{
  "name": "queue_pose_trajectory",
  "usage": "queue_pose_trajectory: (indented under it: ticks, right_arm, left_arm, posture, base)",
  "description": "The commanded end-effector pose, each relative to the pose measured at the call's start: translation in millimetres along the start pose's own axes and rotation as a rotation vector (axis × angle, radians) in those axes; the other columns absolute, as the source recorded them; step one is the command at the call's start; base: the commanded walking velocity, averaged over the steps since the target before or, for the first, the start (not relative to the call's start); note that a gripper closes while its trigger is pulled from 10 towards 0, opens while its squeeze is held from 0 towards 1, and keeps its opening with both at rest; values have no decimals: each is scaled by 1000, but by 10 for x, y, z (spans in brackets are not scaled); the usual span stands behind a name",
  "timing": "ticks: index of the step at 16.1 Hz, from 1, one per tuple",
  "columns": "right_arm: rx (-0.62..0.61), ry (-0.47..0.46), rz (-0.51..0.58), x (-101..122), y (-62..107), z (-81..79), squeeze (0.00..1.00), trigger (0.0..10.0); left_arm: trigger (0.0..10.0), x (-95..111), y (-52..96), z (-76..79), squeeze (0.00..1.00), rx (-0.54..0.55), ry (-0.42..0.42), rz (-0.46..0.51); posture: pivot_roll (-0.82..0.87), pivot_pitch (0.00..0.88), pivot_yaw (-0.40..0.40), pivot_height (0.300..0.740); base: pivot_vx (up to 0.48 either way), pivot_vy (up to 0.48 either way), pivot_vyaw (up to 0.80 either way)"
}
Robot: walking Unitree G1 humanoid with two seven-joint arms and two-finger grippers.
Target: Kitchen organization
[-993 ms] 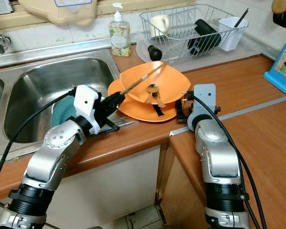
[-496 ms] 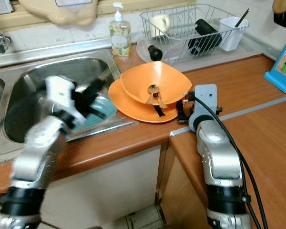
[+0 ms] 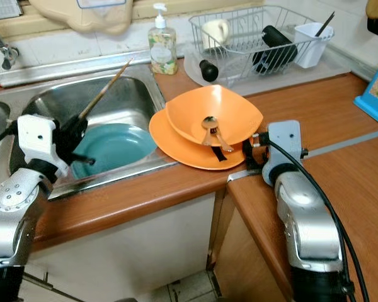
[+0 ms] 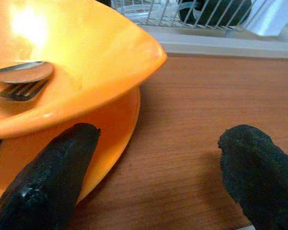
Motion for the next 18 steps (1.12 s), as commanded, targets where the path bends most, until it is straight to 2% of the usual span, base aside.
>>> queue_pose_trajectory:
  ticks: [1,3,5,6,7,8,9,10,14,18]
  right_arm:
    - [27,-3,-6,-10,18,-57,0,10000]
    - [28,2,-8,-5,-3,-82,0,10000]
    - [11,-11,-7,12,-32,-75,0,10000]
    - [9,-12,-7,15,-36,-73,0,10000]
    - [5,-14,-6,20,-44,-61,0,10000]
    - [-1,-15,-5,22,-46,-49,0,10000]
    - [-5,-16,-5,20,-41,-41,0,10000]
    - [-10,-18,-7,13,-34,-34,0,10000]
    - [-20,-31,-11,5,-23,-10,0,10000]
    - [-44,-75,-5,22,-21,58,0,10000]
  left_arm:
    - [0,-65,-40,7,0,-4,-22,-44]
    - [0,-159,-91,-15,0,1,-42,-103]
    - [0,-335,-142,-52,0,-10,-99,-206]
    - [0,-353,-149,-61,0,-10,-110,-217]
    - [4431,-404,-162,-110,0,10,-122,-250]
    - [10000,-457,-166,-172,0,40,-128,-287]
    - [10000,-497,-167,-207,0,56,-107,-310]
    - [10000,-514,-175,-206,1000,51,-66,-319]
    - [10000,-501,-195,-207,1000,46,-4,-322]
    - [10000,-469,-201,-212,1000,43,1,-309]
  posture:
    - [-49,0,85,740]
    - [-50,0,85,740]
    - [-44,0,84,740]
    - [-44,0,84,740]
    - [-43,0,86,740]
    - [-43,0,88,740]
    - [-43,0,88,740]
    - [-43,0,88,740]
    - [-46,0,90,740]
    - [-47,0,88,740]
  base:
    - [0,0,0]
    - [0,0,0]
    - [0,0,0]
    - [0,0,0]
    - [0,0,0]
    - [0,0,0]
    - [0,0,0]
    - [0,0,0]
    - [0,0,0]
    - [0,0,0]
Point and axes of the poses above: a point about 5 cm out from each wrist's last joint towards the gripper, its own y axis pointing back from the gripper into the wrist, its own x axis along the axis of the wrist's last joint, z = x × y, the point moved 5 cm from there along -y, pointing out of the wrist towards the gripper, and after that the axes turned 5 degrees about -y, right-handed, at the moved point
